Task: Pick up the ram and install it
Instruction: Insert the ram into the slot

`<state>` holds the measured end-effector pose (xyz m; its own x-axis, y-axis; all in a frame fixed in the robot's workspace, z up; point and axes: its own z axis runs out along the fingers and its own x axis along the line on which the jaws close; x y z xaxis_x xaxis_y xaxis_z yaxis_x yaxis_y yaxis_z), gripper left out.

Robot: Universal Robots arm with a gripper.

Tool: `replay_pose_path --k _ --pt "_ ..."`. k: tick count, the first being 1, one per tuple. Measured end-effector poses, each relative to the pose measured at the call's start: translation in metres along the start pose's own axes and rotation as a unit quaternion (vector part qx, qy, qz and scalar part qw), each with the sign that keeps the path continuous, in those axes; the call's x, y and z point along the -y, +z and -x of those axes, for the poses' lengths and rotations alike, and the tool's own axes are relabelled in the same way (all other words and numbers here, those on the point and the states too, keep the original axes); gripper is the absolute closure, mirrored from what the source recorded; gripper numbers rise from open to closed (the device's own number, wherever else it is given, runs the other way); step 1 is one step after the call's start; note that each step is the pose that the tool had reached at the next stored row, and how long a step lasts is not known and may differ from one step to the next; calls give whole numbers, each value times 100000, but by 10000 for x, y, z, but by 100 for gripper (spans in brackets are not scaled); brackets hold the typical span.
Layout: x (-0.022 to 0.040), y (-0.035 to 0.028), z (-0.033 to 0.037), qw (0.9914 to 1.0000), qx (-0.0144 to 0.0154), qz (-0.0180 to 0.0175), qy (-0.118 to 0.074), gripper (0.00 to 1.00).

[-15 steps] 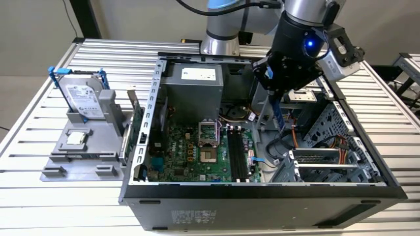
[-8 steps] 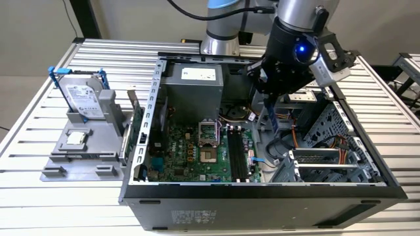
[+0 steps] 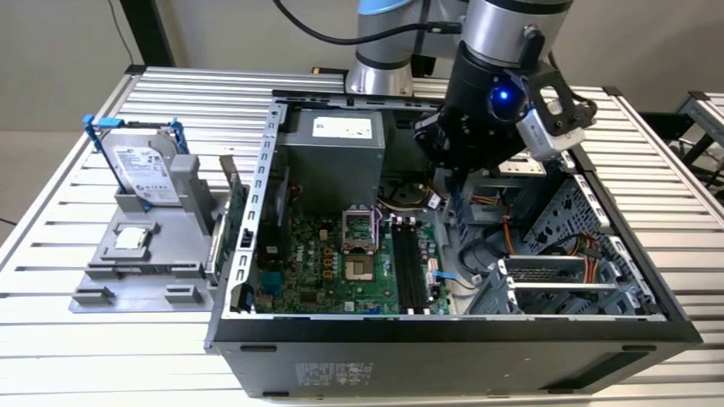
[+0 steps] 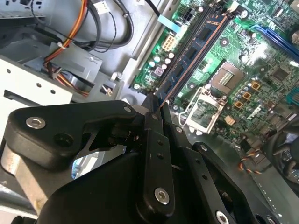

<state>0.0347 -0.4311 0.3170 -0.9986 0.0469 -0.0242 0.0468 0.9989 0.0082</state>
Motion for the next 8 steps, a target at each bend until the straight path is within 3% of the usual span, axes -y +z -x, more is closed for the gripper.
replay_pose_path --k 8 --pt "4 108 -75 99996 11 -101 925 100"
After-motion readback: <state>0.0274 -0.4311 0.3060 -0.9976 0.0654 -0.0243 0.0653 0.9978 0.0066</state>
